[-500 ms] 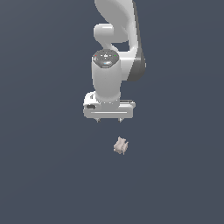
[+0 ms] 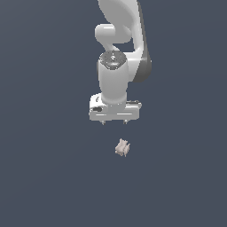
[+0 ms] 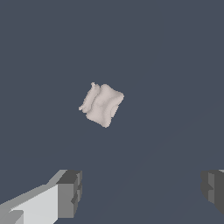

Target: Pick up the object and move it to a goal position.

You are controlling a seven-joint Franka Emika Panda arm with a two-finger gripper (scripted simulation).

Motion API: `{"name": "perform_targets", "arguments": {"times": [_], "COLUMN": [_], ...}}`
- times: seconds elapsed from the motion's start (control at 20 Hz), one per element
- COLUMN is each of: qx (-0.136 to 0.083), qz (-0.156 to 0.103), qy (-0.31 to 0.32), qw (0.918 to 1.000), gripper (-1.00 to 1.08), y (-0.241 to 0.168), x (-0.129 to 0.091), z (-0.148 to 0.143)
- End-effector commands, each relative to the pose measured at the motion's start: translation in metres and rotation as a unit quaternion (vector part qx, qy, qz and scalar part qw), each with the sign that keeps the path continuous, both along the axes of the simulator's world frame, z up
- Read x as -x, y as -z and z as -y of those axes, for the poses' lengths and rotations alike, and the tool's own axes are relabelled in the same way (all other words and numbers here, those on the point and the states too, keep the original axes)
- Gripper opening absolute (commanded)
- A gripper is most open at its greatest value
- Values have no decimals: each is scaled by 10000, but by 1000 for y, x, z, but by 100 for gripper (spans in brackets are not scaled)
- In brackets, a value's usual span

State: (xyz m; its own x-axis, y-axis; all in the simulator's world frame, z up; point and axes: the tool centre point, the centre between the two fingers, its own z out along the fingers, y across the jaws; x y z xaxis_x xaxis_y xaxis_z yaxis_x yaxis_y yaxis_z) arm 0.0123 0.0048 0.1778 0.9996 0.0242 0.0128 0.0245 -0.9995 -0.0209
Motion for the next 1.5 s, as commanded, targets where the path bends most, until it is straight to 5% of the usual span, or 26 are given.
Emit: {"name": "perform_targets", "arguments": {"times": [0.0,0.9,1.45], "qx": [-16,-7,46], "qz": [7,-33,-76], "qy": [-81,681,1830], "qw": [10000,9977,9831], "gripper": [100,100,100], "y": [0,23,64], "x": [0,-21,-50], "z": [-5,-16,-34]}}
